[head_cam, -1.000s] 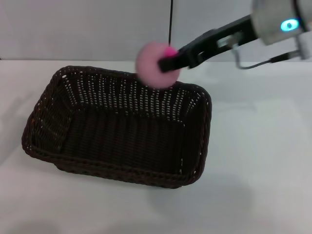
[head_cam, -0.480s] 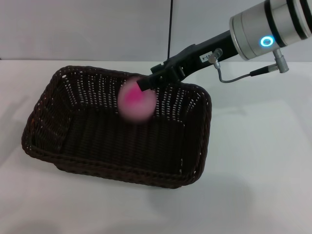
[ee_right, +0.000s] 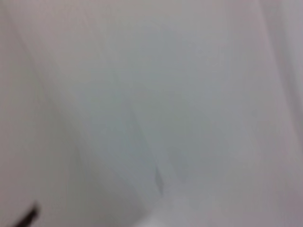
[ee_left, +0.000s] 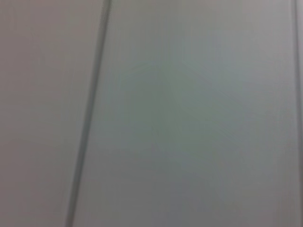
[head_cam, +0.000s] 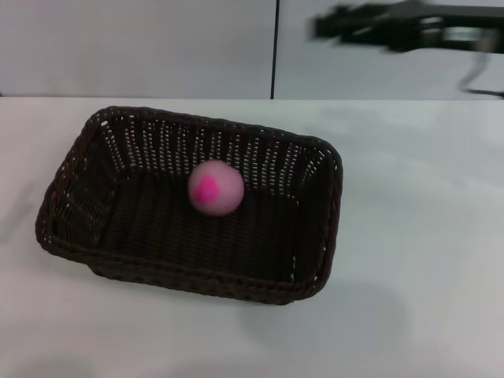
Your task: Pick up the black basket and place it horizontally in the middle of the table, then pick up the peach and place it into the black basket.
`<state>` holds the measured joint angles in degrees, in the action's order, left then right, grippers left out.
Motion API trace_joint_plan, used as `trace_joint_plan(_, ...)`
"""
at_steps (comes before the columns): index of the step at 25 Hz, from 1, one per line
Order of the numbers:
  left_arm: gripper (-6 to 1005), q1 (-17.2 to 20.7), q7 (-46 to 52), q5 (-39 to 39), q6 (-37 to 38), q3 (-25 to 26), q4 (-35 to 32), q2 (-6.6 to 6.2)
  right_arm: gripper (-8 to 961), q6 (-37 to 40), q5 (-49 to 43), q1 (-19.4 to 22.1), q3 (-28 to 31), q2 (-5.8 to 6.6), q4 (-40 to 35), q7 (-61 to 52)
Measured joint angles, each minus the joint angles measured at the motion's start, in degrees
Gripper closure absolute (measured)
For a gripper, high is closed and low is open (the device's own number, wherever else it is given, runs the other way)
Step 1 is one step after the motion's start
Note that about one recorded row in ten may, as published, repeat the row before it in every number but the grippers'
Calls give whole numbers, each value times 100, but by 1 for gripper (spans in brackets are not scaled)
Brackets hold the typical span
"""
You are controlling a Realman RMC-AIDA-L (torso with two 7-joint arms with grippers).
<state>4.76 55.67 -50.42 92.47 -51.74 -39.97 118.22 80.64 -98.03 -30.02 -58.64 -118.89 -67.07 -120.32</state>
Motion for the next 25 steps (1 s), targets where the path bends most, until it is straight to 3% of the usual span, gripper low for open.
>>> trace_joint_plan(2, 198, 4, -27, -4, 80, 174, 140, -1, 294, 3, 935, 508, 303, -7, 300, 877)
trace_joint_plan(3, 198, 4, -425, -40, 424, 786, 720, -7, 294, 61, 1938, 959, 484, -6, 820, 1862)
trace_joint_plan(4, 198, 4, -425, -40, 424, 786, 720, -7, 294, 61, 1938, 959, 484, -6, 820, 1862)
trace_joint_plan(5, 198, 8, -686, -40, 570, 1091, 1055, -8, 294, 118, 2453, 1188, 533, -8, 1187, 2420)
trace_joint_plan(7, 198, 8, -686, -40, 570, 1091, 1055, -8, 294, 278, 3520, 1511, 565, -8, 2058, 3661)
trace_joint_plan(8, 198, 0, -1025, -34, 716, 1470, 1551, -11, 294, 530, 4356, 1681, 581, -7, 2934, 4824)
trace_joint_plan(9, 198, -13, -1178, -20, 761, 1579, 1759, -10, 294, 530, 4356, 1681, 581, -7, 2934, 4824)
trace_joint_plan(14, 198, -29, -1373, -2, 817, 1701, 2003, -4, 294, 1589, 5480, 1737, 809, -16, 4823, 7103)
trace_joint_plan(15, 198, -96, -1908, 3, 926, 1953, 2531, 6, 294, 1835, 5597, 1702, 843, -28, 5176, 7600)
trace_joint_plan(18, 198, -135, -2369, 5, 976, 2097, 2874, 12, 294, 2208, 5896, 1533, 856, -52, 5896, 8684)
trace_joint_plan(21, 198, -159, -2542, 7, 1124, 2309, 3093, 22, 294, 2304, 6271, 1282, 857, -55, 6514, 9258)
trace_joint_plan(25, 198, -197, -2693, 8, 1271, 2511, 3341, 25, 294, 2182, 6393, 1117, 850, -53, 6742, 9375)
